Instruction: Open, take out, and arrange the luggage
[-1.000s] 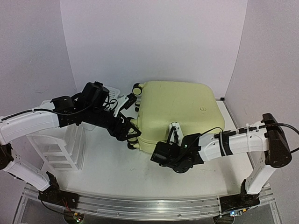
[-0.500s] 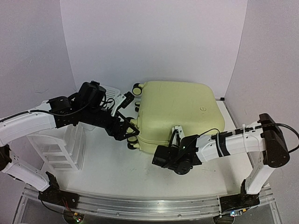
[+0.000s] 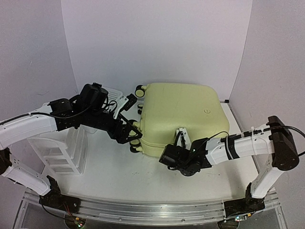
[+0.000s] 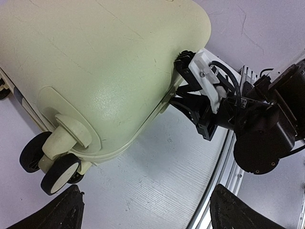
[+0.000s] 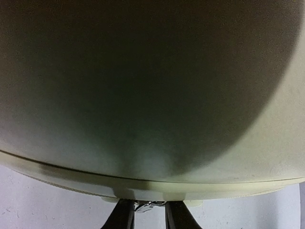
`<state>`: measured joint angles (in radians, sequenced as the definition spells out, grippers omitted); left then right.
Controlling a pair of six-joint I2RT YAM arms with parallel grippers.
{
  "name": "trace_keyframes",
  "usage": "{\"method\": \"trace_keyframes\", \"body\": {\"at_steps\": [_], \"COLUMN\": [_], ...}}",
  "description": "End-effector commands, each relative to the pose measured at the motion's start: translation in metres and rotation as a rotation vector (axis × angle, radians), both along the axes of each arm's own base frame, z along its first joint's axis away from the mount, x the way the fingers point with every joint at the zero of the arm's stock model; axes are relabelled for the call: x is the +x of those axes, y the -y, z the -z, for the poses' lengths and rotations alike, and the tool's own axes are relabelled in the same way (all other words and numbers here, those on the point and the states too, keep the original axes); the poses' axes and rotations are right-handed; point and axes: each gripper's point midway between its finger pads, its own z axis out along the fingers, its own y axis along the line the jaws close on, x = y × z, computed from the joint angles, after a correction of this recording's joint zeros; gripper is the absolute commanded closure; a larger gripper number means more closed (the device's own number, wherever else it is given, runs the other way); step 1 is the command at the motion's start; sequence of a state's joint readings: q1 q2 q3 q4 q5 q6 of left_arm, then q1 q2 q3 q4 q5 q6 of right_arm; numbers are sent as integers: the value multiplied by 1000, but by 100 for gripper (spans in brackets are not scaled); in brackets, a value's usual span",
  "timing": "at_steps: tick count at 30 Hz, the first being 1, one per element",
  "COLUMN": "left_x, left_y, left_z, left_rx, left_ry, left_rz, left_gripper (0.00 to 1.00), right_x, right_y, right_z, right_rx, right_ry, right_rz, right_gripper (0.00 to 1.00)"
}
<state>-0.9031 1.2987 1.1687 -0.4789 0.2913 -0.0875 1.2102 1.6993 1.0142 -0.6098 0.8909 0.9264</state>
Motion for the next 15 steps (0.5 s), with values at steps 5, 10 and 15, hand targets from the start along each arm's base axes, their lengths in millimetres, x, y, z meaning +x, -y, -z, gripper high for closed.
{"method": "trace_keyframes", "body": {"at_steps": [5,10,15], "left_x": [2,2,4], "left_y": [-2,-2,-2], "left_z": [-18,-18,-18], "left_rx": [-51,-50,-48], "left_ry": [42,45,46], "left_rz": [-14,-12,-23], "left_gripper": [7,7,7], "right_x": [9,7,7], "right_y": [9,9,13], "right_z": [-14,-17,-10], "right_rx": [102,135,154], "right_ry": [-1,-43,-82], "right_rz": [-32,-100,-146], "right_gripper": [99,100,100]}}
